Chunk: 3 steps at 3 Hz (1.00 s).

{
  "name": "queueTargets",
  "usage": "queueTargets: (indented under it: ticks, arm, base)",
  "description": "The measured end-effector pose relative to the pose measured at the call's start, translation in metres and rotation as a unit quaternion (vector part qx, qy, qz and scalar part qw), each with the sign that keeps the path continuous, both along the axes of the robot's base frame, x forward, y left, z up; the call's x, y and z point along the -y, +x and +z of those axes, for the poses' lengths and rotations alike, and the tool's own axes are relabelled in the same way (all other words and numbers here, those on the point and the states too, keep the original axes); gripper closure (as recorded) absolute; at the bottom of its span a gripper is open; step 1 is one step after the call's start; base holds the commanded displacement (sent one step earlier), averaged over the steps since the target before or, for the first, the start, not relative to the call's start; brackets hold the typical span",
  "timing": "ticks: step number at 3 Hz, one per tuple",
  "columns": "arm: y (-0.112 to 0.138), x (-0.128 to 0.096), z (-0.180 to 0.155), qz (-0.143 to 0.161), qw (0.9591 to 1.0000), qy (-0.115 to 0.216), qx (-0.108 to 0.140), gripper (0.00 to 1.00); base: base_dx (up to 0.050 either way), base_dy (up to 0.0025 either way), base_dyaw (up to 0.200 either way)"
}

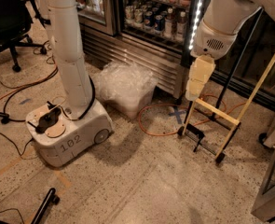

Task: Close left fridge door

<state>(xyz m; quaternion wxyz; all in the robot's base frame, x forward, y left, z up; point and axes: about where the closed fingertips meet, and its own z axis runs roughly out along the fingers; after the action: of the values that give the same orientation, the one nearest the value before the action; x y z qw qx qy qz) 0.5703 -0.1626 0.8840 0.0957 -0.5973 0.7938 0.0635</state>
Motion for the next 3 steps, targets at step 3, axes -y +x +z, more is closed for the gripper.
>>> queueTargets:
  ticks: [3]
  arm:
    - [0.0000, 0.0000, 0.0000, 0.000, 1.0000, 0.000, 0.000, 0.00]
  base:
    - [0.016, 0.00002, -0.133]
